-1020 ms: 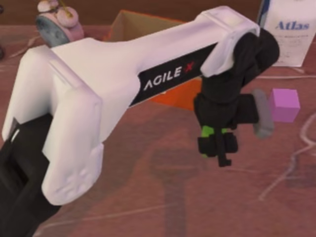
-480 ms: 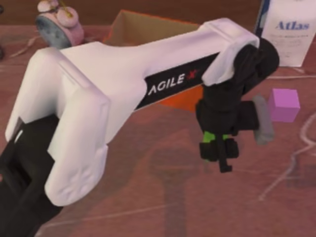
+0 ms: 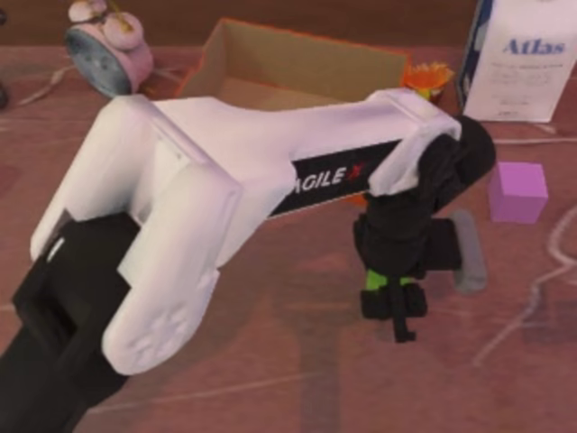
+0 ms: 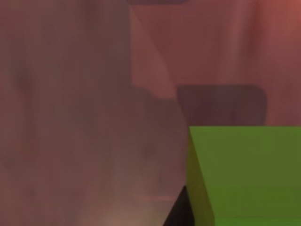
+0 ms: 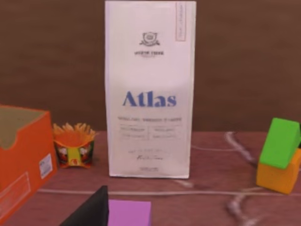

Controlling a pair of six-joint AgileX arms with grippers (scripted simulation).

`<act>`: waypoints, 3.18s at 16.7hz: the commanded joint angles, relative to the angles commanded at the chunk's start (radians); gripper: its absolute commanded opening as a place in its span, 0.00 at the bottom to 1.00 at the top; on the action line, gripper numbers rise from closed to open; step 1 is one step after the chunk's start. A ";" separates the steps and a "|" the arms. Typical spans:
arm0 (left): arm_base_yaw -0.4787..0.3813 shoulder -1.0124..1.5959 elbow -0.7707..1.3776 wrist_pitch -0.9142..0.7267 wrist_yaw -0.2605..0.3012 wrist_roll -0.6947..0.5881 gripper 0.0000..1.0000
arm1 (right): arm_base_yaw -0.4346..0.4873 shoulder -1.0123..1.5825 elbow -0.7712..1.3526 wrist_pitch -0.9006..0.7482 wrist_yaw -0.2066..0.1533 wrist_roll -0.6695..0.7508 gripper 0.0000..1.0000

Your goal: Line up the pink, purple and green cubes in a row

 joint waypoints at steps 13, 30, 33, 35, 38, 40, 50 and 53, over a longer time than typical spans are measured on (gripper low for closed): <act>0.000 0.000 0.000 0.000 0.000 0.000 0.90 | 0.000 0.000 0.000 0.000 0.000 0.000 1.00; 0.019 -0.030 0.157 -0.194 0.000 0.001 1.00 | 0.000 0.000 0.000 0.000 0.000 0.000 1.00; 0.024 -0.044 0.201 -0.244 -0.001 0.001 1.00 | 0.000 0.000 0.000 0.000 0.000 0.000 1.00; 0.024 -0.044 0.201 -0.244 -0.001 0.001 1.00 | 0.000 0.000 0.000 0.000 0.000 0.000 1.00; 0.023 -0.050 0.190 -0.236 -0.001 -0.001 1.00 | 0.001 0.010 0.010 -0.007 0.000 0.001 1.00; 0.046 -0.100 0.142 -0.206 -0.004 -0.015 1.00 | 0.004 0.058 0.059 -0.040 0.000 0.007 1.00; 0.389 -0.924 -0.589 0.217 -0.028 -0.252 1.00 | 0.054 0.866 0.780 -0.481 -0.004 0.077 1.00; 0.519 -1.274 -0.909 0.392 -0.031 -0.351 1.00 | 0.070 1.219 1.054 -0.660 0.000 0.103 1.00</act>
